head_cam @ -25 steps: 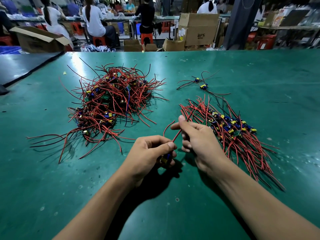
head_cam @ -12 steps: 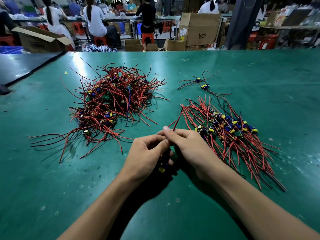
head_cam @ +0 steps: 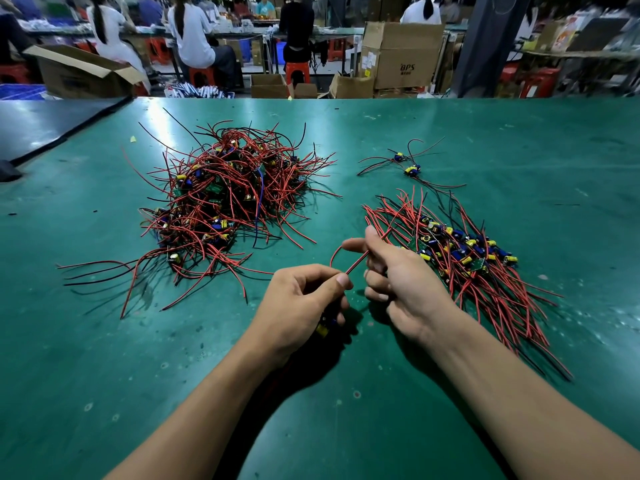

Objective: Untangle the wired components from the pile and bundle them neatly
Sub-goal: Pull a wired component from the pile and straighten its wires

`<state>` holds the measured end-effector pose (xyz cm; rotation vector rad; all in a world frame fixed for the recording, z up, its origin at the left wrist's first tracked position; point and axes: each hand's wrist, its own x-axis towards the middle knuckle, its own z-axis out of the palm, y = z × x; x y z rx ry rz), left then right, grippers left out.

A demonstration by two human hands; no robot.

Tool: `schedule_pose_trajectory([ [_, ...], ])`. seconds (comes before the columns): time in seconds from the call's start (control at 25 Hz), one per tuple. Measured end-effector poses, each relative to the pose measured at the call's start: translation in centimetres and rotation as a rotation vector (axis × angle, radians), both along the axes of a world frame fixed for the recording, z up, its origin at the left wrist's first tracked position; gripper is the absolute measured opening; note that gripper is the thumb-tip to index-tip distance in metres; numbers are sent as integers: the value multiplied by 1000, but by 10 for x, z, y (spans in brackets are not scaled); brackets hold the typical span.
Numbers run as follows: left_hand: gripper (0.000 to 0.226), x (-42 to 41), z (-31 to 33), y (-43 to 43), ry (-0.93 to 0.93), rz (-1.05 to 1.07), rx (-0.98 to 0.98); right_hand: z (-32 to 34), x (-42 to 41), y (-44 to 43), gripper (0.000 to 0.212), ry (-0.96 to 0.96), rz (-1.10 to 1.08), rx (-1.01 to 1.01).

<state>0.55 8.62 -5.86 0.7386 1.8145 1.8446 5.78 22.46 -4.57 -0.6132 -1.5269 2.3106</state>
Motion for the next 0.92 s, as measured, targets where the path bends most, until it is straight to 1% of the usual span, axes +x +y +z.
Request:
schedule_pose_trajectory([
  [0.16, 15, 1, 0, -1, -10, -14, 0, 6, 0, 10, 43, 42, 38, -263],
  [0.24, 15, 0, 0, -1, -26, -20, 1, 11, 3, 15, 51, 64, 95, -395],
  [0.28, 15, 0, 0, -2, -38, -23, 2, 13, 4, 17, 54, 69, 123, -445],
  [0.36, 16, 0, 0, -3, -50, -28, -4, 17, 7, 20, 53, 60, 142, -477],
  [0.48, 16, 1, 1, -3, -44, -19, -23, 17, 6, 19, 55, 30, 118, -447],
  [0.6, 16, 0, 2, -2, -42, -3, -24, 13, 5, 18, 69, 35, 126, -400],
  [0.68, 17, 1, 2, -1, -66, 46, -12, 9, 5, 19, 81, 26, 135, -361],
  [0.72, 17, 1, 2, 0, -92, 82, 5, 7, 4, 19, 83, 13, 136, -336],
  [0.76, 17, 1, 3, 1, -133, 120, 30, 3, 4, 17, 80, -6, 139, -305],
  [0.8, 16, 0, 5, 2, -191, 160, 65, 1, 4, 13, 74, -31, 147, -256],
  [0.84, 15, -2, 7, 2, -259, 198, 106, -2, 4, 7, 62, -56, 156, -178],
  [0.88, 14, -6, 10, 2, -331, 229, 151, -4, 5, 1, 48, -66, 166, -48],
  [0.92, 14, -9, 12, 0, -395, 248, 195, -8, 7, -4, 33, -55, 175, 163],
])
